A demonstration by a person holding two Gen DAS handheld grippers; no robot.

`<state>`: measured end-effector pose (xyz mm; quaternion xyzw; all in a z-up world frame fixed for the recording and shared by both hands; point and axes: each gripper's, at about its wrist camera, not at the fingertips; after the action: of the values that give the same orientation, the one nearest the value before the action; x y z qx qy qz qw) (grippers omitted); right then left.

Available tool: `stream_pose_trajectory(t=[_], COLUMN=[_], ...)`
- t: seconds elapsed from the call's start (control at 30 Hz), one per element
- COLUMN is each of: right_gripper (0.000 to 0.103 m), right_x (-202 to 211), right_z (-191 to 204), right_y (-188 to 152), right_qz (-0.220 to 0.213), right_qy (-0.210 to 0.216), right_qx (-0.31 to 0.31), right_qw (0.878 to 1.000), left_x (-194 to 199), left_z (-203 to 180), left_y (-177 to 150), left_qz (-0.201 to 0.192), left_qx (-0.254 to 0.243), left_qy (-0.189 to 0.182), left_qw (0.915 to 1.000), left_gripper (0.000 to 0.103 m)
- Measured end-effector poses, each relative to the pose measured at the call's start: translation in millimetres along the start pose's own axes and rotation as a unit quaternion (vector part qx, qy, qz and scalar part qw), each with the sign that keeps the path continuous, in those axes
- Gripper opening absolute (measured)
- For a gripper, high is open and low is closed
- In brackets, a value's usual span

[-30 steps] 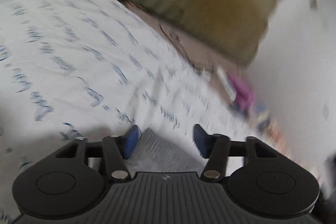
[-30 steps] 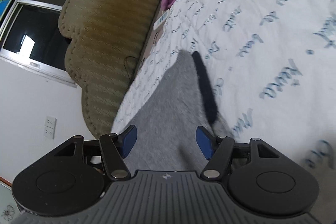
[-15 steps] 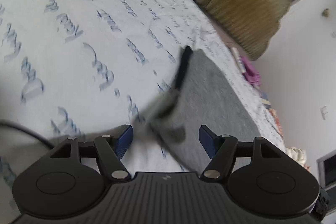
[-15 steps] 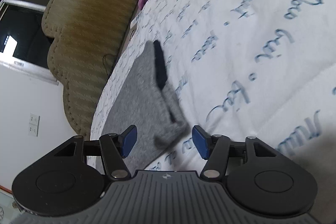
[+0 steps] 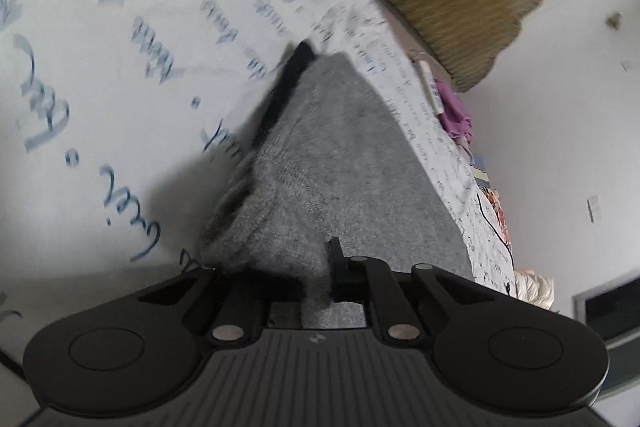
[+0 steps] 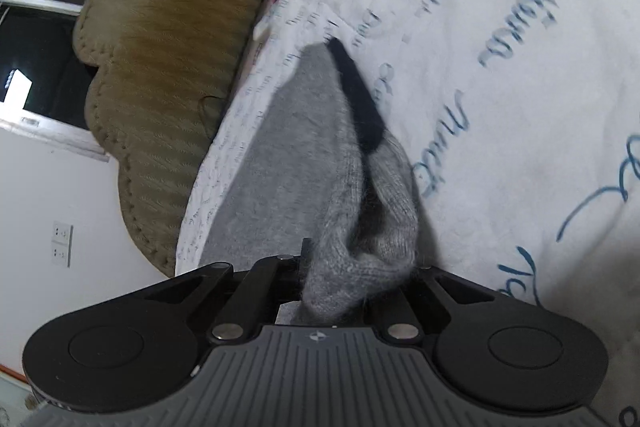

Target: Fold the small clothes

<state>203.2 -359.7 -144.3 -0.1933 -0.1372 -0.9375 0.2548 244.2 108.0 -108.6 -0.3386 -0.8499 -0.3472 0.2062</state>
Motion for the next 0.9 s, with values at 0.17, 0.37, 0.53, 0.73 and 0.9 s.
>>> stream_pose_trajectory(t=[0.17,0.37,0.53,0.73,0.9], right_gripper=[0.010,0.010,0.010,0.010,0.015], right_x=[23.1,67.5,117.3,144.2,132.3], right_z=[26.9,54.3,34.0,-28.6,-63.0], right_y=[8.4,-1.7,-23.0,-63.3,-72.2], right_qz=[-0.012,-0.001,0.014,0.032,0.033], right_qy=[0.032,0.053,0.056,0.020,-0.014], right_qx=[0.023,0.071,0.067,0.020,-0.010], right_qw=[0.999,0.996,0.996,0.999,0.999], left_x=[24.7,83.8,118.5,111.2,104.5], left_z=[-18.9,-41.8,-27.7,18.5,21.5], left_y=[10.9,8.6,-28.0,-84.9,-97.3], left_qz=[-0.018,-0.033,-0.015,0.045,0.060], left_qx=[-0.026,-0.072,-0.088,-0.069,-0.124], left_qy=[-0.017,-0.067,-0.071,-0.014,0.031], left_qw=[0.9994,0.9946,0.9935,0.9965,0.9900], left_gripper=[0.005,0.005,0.005,0.005,0.008])
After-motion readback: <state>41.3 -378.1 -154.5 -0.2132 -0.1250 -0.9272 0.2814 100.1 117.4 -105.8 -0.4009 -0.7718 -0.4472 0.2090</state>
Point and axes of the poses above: each gripper's, at about its wrist camera, not at the fingertips, and x roughly against the way its jaws point, z to its left, y to its top, and after that the axes turned 8 degrees about -x, right-handed
